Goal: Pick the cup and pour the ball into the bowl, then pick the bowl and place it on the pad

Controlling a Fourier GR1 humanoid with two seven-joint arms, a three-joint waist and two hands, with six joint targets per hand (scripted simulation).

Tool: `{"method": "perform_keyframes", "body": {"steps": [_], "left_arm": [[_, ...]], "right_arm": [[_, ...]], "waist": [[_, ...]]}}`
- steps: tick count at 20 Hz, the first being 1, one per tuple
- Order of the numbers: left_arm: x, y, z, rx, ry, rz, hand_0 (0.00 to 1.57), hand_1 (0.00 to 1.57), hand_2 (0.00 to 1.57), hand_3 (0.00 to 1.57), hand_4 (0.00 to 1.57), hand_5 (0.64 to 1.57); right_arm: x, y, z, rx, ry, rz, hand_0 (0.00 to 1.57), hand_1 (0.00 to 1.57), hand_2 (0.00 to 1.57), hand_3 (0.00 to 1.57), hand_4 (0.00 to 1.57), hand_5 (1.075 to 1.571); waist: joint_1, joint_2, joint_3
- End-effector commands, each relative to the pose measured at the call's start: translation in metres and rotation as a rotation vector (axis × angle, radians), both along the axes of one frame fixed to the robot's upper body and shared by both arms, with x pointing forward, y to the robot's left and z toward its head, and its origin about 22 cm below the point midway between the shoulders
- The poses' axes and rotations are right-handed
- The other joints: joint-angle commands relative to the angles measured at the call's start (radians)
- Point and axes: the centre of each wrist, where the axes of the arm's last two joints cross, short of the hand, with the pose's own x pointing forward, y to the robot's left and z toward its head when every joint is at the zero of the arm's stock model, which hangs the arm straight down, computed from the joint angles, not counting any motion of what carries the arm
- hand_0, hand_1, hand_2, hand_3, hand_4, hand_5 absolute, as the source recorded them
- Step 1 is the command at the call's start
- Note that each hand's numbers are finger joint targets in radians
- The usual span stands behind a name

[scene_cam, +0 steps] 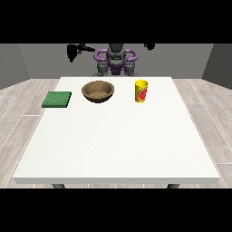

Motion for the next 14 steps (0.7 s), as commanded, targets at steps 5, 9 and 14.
{"method": "perform_keyframes", "body": {"steps": [5,9,14], "left_arm": [[0.050,0.036,0.009,0.113,-0.179,0.066,0.00,0.00,0.00,0.00,0.00,1.283],[0.080,0.063,0.019,0.120,-0.188,0.119,0.00,0.00,0.00,0.00,0.00,1.252],[0.091,0.058,-0.026,0.142,-0.131,0.125,0.00,0.00,0.00,0.00,0.00,1.245]], "right_arm": [[0.031,-0.016,0.008,-0.006,-0.167,0.059,0.00,0.00,0.00,0.00,0.00,1.562],[0.046,-0.030,0.024,-0.035,-0.193,0.087,0.00,0.00,0.00,0.00,0.00,1.561],[0.053,-0.045,0.014,-0.034,-0.160,0.070,0.00,0.00,0.00,0.00,0.00,1.561]], "waist": [[-0.041,0.230,-0.0004],[-0.079,0.269,-0.0005],[-0.086,0.235,-0.0006]]}}
